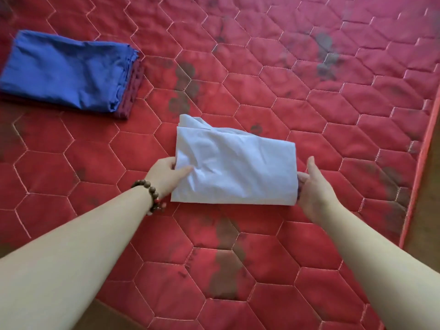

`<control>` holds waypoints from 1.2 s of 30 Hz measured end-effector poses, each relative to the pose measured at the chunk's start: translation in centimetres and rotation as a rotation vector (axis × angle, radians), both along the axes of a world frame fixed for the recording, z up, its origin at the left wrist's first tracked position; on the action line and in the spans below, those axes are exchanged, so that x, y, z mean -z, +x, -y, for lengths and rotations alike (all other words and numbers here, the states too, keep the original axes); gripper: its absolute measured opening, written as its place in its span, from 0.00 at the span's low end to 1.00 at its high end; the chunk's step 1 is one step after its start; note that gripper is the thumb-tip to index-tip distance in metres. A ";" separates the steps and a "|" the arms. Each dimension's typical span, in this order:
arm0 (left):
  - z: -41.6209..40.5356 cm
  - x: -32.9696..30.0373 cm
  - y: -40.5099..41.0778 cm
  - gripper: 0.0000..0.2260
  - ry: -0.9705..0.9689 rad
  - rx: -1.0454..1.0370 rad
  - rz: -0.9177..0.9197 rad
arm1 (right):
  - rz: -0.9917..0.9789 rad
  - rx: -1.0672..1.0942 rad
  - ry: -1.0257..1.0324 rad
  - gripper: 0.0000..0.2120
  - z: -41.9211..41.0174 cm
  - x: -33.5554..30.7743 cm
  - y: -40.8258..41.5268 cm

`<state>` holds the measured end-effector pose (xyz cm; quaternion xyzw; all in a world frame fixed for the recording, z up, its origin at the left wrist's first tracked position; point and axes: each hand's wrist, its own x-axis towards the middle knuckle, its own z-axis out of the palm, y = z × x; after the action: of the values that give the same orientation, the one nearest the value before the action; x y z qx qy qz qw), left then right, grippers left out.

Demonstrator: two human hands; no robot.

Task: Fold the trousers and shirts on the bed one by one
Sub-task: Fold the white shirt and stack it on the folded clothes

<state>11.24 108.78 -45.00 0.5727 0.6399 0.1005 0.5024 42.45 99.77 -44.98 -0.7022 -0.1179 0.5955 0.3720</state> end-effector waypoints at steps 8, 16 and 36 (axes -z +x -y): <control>-0.2 0.8 0.9 0.11 0.191 -0.178 0.028 | 0.367 -0.280 0.156 0.07 -0.1 -0.6 -0.8; -2.7 1.8 2.5 0.16 0.315 -0.264 -0.168 | 0.753 -0.244 0.194 0.03 -2.2 0.9 -3.7; -3.0 5.7 5.9 0.27 0.647 0.626 -0.653 | 1.430 -0.967 0.133 0.28 -6.6 6.0 -10.8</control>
<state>17.15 111.81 -50.74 0.8620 0.4982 -0.0447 0.0824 31.64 106.42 -51.02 -0.7577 -0.6440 0.0957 -0.0452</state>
